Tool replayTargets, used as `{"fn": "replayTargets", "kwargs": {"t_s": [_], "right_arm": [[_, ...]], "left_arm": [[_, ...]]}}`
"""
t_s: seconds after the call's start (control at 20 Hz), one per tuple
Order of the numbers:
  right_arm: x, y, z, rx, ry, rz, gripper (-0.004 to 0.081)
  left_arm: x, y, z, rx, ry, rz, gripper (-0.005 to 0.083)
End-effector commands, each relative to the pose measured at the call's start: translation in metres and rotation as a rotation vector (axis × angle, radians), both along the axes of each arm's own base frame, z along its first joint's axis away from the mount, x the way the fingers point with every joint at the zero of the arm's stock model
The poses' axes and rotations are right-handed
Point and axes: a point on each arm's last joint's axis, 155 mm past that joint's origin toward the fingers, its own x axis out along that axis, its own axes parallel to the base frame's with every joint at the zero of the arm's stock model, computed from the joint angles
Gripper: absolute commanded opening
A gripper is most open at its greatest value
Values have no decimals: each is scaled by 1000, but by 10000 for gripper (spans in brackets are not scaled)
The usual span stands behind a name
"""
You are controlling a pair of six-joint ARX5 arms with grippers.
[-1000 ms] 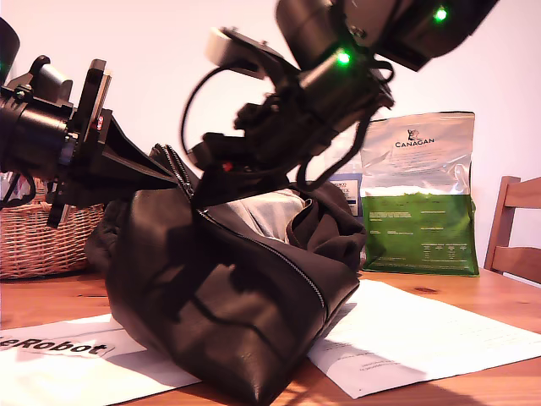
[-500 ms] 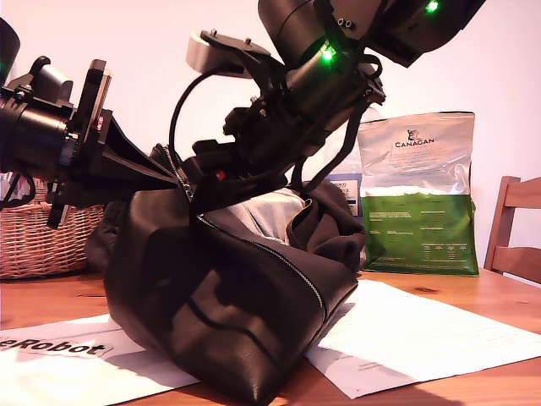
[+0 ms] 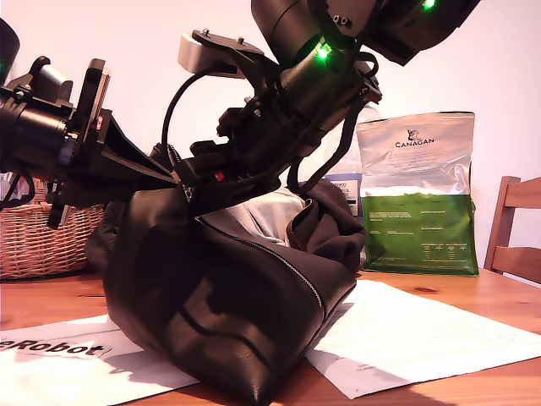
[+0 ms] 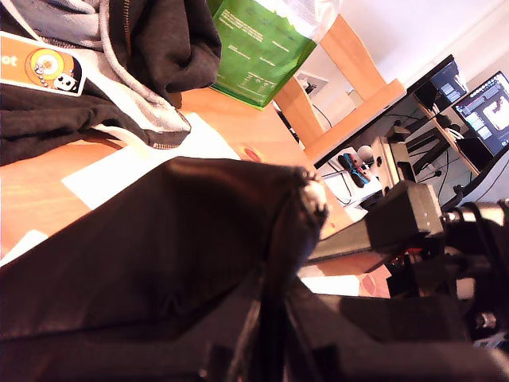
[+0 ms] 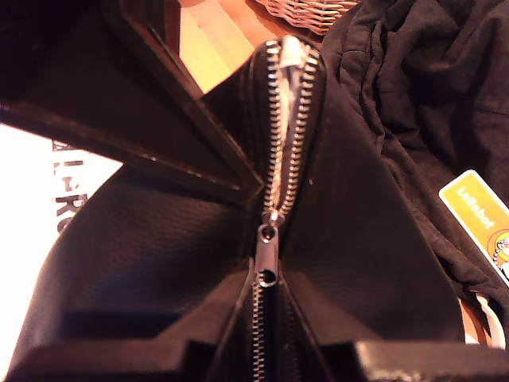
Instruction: Open the zipper in the zip bag in front of you
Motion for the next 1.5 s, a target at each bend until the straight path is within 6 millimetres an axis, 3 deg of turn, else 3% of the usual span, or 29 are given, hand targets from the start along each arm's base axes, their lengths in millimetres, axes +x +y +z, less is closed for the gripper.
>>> {"fn": "replayTargets", "kwargs": {"t_s": [0.0, 0.25, 0.45, 0.85, 1.0, 1.05, 1.45], "right_arm": [[-13, 7, -18, -27, 30, 35, 47], [-9, 4, -18, -35, 21, 15, 45], [-9, 3, -18, -37, 20, 12, -11], [-9, 4, -18, -35, 20, 13, -6], [-10, 4, -19, -38, 27, 10, 185], [-11, 3, -20, -45, 31, 4, 213], [2, 0, -8, -28, 45, -86, 212]], "left_arm": [[0, -2, 7, -11, -27, -10, -25], [0, -2, 7, -11, -28, -9, -25], [0, -2, 7, -11, -28, -9, -25], [0, -2, 7, -9, -31, -10, -25], [0, -2, 7, -9, -30, -10, -25], [0, -2, 7, -9, -30, -10, -25], [-2, -3, 6, -64, 79, 4, -25]]}}
